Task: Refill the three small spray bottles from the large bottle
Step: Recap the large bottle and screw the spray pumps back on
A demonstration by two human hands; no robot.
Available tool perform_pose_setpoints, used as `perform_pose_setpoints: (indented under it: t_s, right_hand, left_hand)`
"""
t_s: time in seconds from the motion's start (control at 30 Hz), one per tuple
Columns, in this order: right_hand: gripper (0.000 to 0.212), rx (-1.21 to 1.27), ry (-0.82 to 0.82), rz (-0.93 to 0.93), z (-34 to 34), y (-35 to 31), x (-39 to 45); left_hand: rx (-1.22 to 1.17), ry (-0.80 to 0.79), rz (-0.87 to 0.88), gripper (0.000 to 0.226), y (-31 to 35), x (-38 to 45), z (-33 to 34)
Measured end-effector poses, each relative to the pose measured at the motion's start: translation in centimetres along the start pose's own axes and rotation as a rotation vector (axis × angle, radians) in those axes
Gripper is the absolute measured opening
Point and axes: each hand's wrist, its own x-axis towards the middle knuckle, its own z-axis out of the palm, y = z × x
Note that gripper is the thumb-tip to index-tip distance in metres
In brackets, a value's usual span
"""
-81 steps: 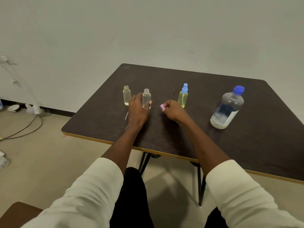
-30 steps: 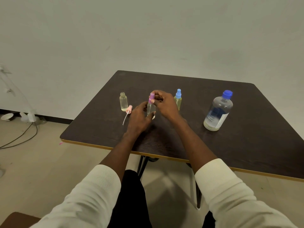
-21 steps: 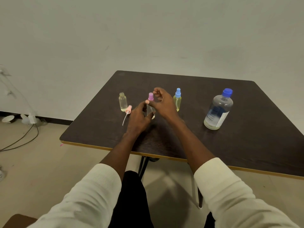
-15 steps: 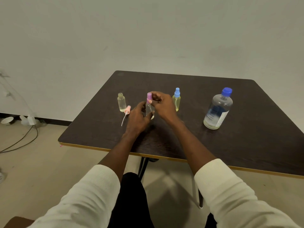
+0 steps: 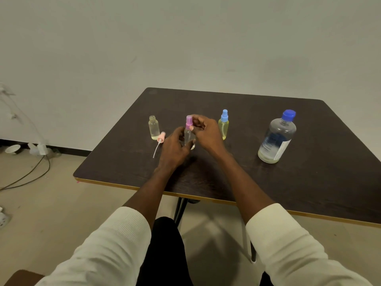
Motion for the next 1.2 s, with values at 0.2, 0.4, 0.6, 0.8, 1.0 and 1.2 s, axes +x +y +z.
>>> perform_pose_setpoints:
  t_s: [0.2, 0.4, 0.6, 0.8, 1.0, 1.2]
  right_hand:
    - [0.029, -0.053, 0.036, 0.007, 0.20, 0.61, 0.20]
    - [0.029, 0.002, -0.002, 0.040, 0.17, 0.29, 0.23]
    - [0.017, -0.060, 0.011, 0.032, 0.13, 0.66, 0.28]
    - [0.038, -0.008, -0.041, 0.038, 0.11, 0.55, 0.42]
    - [0.018, -0.077, -0.021, 0.052, 0.14, 0.87, 0.53]
    - [0.030, -0.032, -0.015, 0.044, 0.25, 1.05, 0.36]
  left_hand:
    - [0.018, 0.008, 0.017, 0.033, 0.01, -0.04, -0.05]
    - [-0.018, -0.001, -0.010, 0.040, 0.13, -0.04, -0.12]
    - [-0.003, 0.008, 0.007, 0.040, 0.07, -0.17, -0.08]
    - [-0.001, 0.005, -0.005, 0.040, 0.32, -0.16, -0.21]
    - [-0.002, -0.011, -0.017, 0.038, 0.61, -0.12, -0.32]
    - [-0.007, -0.015, -0.034, 0.039, 0.39, -0.09, -0.23]
